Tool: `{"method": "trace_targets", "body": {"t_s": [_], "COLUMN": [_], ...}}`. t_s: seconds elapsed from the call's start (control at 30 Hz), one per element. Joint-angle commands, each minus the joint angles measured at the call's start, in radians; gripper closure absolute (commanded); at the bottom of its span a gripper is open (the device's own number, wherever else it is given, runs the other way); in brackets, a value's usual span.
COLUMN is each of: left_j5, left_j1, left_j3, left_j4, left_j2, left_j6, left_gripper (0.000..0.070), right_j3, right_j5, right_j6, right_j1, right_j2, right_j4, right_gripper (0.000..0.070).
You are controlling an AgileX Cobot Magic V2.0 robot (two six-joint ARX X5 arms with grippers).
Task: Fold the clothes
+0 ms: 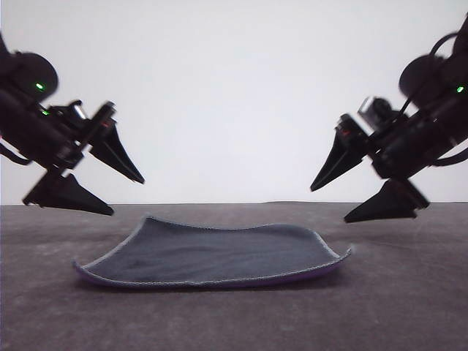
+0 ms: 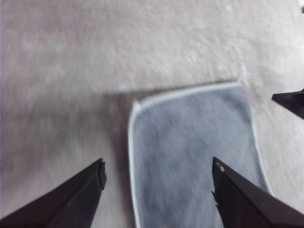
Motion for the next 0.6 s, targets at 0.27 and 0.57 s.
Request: {"method": "trace_targets", "body": {"t_s": [0.27, 0.57], "left_j5": [0.002, -0.028], "left_j1": [-0.030, -0.057], "left_j3": [0.138, 0.139], "left_j4": [-0.039, -0.039], "left_j2": [0.135, 0.145], "left_j6": [-0.003, 0.001], "left_gripper": [0.0265, 0.0266], "right_j3": [0.120, 0.121], "right_j5": [-0.019, -0.005], "right_j6": [0.040, 0.035], "right_j1": [0.054, 0.069], "right_j2": [0.136, 0.162], "right_j4": [0.006, -0.009], "right_gripper": [0.0201, 0.0203]}}
